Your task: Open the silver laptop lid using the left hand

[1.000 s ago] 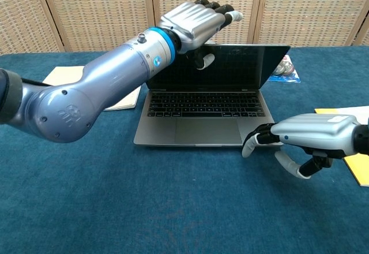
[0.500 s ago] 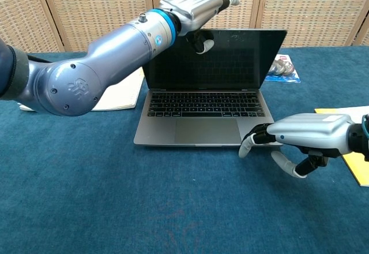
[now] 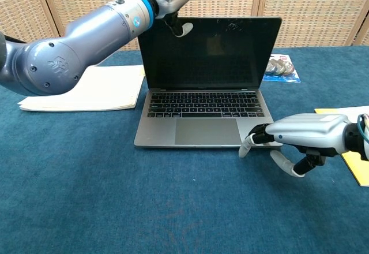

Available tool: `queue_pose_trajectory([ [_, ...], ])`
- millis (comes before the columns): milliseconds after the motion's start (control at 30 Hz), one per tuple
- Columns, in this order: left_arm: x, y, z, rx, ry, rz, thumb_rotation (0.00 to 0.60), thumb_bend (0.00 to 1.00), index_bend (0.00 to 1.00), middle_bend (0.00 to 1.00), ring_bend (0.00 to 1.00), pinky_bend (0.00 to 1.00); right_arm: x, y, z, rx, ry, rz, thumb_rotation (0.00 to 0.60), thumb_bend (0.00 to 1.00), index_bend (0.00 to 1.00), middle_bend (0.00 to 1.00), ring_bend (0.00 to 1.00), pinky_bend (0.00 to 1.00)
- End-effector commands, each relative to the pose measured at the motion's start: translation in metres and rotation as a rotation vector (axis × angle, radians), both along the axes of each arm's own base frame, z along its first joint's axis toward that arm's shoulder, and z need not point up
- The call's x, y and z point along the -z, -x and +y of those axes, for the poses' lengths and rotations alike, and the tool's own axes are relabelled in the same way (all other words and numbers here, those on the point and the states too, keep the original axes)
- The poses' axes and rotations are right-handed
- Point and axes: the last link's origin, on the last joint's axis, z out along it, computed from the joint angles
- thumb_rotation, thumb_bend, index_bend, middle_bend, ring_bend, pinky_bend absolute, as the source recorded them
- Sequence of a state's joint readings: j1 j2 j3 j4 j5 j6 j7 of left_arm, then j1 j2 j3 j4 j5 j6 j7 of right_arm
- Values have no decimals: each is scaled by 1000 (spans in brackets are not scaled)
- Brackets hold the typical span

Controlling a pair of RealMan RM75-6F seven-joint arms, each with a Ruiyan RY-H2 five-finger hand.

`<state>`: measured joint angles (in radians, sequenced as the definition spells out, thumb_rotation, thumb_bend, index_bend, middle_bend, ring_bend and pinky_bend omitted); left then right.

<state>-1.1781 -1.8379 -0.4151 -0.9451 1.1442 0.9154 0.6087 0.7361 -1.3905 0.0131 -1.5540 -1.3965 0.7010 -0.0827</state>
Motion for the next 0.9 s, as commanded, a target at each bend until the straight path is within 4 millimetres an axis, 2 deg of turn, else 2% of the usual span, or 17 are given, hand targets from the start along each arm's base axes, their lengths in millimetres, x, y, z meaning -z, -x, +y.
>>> queue_pose_trajectory([
  [33, -3, 4, 2, -8, -4, 0, 600, 453, 0, 0, 0, 0, 1, 0, 0, 1, -4, 6, 600, 878, 199, 139, 44, 132],
  [700, -26, 22, 17, -42, -54, 7, 600, 451, 0, 0, 0, 0, -1, 0, 1, 9, -18, 21, 600, 890, 199, 139, 44, 132],
  [900, -26, 26, 20, -53, -52, 12, 600, 451, 0, 0, 0, 0, 0, 1, 1, 12, -22, 25, 600, 912, 199, 139, 45, 132],
])
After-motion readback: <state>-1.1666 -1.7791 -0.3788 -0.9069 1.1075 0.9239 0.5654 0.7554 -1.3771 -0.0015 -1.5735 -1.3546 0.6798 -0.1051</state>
